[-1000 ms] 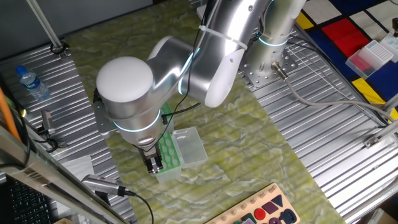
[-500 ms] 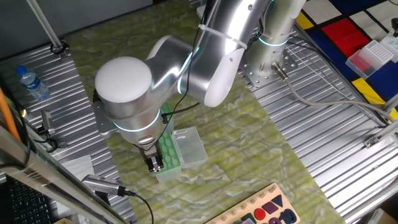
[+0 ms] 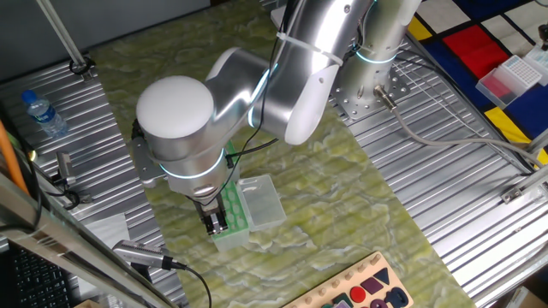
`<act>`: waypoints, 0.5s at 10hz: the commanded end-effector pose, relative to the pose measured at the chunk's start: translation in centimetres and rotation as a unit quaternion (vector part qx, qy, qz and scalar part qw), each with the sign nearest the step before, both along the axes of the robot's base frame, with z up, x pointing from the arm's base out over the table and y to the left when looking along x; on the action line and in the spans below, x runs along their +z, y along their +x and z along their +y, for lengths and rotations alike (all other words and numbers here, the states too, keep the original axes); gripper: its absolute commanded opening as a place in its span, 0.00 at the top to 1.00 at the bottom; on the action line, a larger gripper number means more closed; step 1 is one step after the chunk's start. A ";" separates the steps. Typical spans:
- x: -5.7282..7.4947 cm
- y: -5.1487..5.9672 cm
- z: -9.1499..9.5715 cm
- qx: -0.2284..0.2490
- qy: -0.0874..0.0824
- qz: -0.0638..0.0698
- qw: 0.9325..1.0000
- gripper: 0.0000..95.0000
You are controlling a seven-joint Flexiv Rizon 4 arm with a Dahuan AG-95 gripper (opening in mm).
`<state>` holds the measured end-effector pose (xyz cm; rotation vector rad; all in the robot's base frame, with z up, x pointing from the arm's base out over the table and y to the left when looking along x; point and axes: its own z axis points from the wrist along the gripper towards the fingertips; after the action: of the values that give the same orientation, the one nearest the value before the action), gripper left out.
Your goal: Transfer all large pipette tips from one holder to another
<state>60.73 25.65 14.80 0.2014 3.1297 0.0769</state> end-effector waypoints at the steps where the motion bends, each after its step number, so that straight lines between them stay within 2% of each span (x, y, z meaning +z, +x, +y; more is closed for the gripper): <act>1: 0.0 0.0 0.1 0.000 0.000 0.003 1.000 1.00; 3: 0.7 -0.1 0.3 0.004 -0.005 0.008 1.000 1.00; 5: 2.1 -0.1 0.1 0.015 -0.009 0.011 1.000 1.00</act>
<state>60.71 25.77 16.98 0.1550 3.1561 0.0454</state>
